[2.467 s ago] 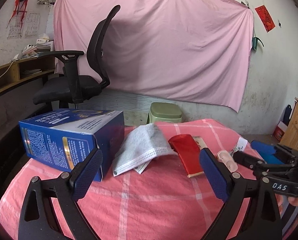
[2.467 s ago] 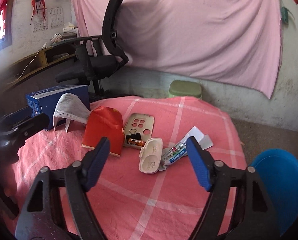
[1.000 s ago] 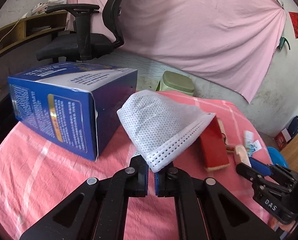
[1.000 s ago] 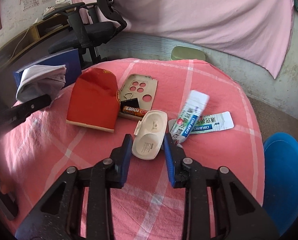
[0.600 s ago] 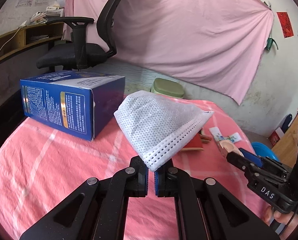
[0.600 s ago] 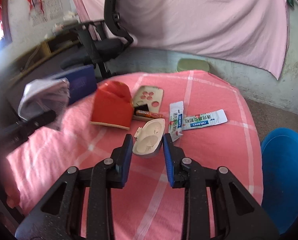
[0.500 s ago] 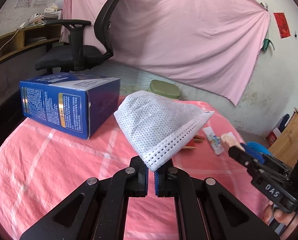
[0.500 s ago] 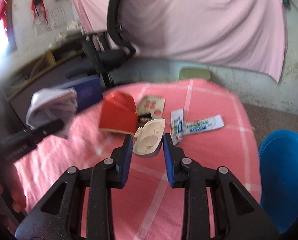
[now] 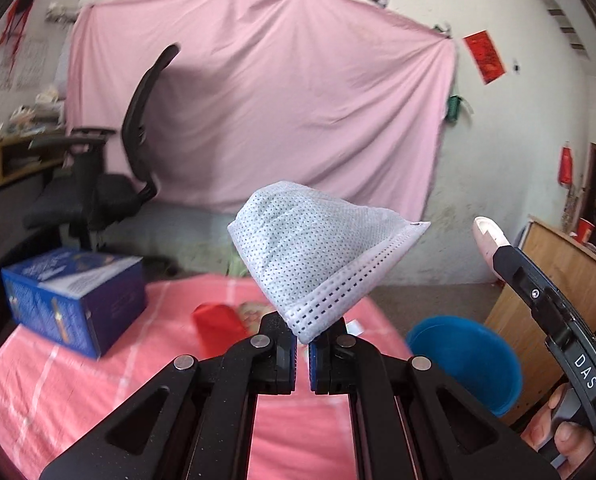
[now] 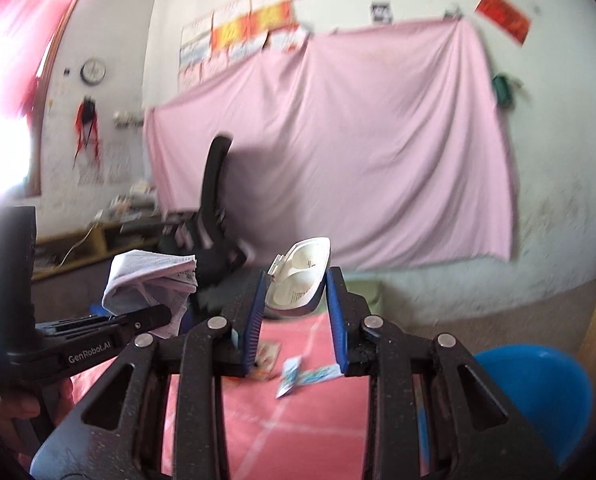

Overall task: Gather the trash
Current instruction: 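Carry the mask and case over the blue bucket and open both tools to drop them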

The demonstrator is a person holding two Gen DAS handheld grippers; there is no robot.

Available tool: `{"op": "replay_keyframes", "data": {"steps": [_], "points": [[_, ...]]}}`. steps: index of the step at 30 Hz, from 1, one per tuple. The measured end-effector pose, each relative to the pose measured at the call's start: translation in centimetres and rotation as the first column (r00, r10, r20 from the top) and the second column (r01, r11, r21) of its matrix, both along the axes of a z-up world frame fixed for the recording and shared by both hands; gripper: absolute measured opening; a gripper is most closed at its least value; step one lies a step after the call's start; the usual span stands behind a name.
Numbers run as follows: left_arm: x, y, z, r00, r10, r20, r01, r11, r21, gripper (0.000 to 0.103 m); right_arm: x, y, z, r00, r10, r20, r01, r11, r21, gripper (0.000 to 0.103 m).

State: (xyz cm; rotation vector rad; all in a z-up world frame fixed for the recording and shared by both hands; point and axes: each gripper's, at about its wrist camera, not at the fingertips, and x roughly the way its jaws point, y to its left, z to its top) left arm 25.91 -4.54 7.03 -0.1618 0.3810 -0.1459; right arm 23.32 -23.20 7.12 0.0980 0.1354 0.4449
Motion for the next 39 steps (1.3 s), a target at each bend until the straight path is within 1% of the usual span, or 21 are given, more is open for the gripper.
{"op": "replay_keyframes", "data": {"steps": [3, 7, 12, 16, 18, 22, 24, 27, 31, 36, 39], "points": [[0.3, -2.7, 1.2, 0.998, -0.049, 0.039, 0.049, 0.999, 0.012, 0.003, -0.7, -1.9, 0.7, 0.997, -0.058, 0.050, 0.058, 0.998, 0.009, 0.052], [0.8, -6.0, 2.3, 0.990, -0.122, 0.070, 0.120, 0.992, 0.037, 0.003, -1.5, -4.6, 1.0, 0.990, -0.123, 0.070, 0.122, 0.992, 0.019, 0.052], [1.8, -9.9, 2.3, 0.975, -0.206, 0.081, 0.201, 0.977, 0.066, 0.003, -2.0, -8.3, 0.4, 0.977, -0.208, 0.044, 0.207, 0.978, 0.027, 0.052], [2.7, -13.3, 1.4, 0.961, -0.270, 0.058, 0.265, 0.961, 0.082, 0.003, -1.9, -11.0, -0.3, 0.965, -0.261, 0.011, 0.261, 0.965, 0.018, 0.052], [3.4, -15.0, 0.7, 0.954, -0.300, 0.030, 0.296, 0.951, 0.084, 0.003, -1.5, -12.3, -1.1, 0.958, -0.286, -0.028, 0.286, 0.958, 0.007, 0.052], [5.7, -17.9, -1.5, 0.934, -0.351, -0.070, 0.354, 0.934, 0.050, 0.003, -0.6, -14.6, -2.8, 0.943, -0.317, -0.104, 0.317, 0.948, -0.013, 0.052], [6.8, -18.9, -2.6, 0.924, -0.364, -0.120, 0.370, 0.928, 0.033, 0.003, 0.1, -15.9, -3.7, 0.933, -0.325, -0.158, 0.327, 0.945, -0.012, 0.052], [8.9, -20.9, -4.6, 0.897, -0.386, -0.215, 0.400, 0.916, 0.023, 0.003, 1.0, -17.4, -5.1, 0.917, -0.330, -0.226, 0.338, 0.941, -0.002, 0.052], [10.5, -23.1, -6.5, 0.862, -0.407, -0.302, 0.430, 0.903, 0.013, 0.003, 2.2, -18.8, -6.7, 0.892, -0.334, -0.304, 0.351, 0.937, 0.001, 0.052], [12.0, -24.4, -7.9, 0.828, -0.414, -0.377, 0.447, 0.895, -0.001, 0.003, 3.4, -20.0, -8.4, 0.860, -0.331, -0.388, 0.363, 0.932, 0.010, 0.052], [12.6, -25.1, -8.7, 0.806, -0.410, -0.426, 0.449, 0.893, -0.011, 0.007, 3.9, -20.3, -8.7, 0.848, -0.328, -0.416, 0.367, 0.930, 0.014, 0.052]]}}
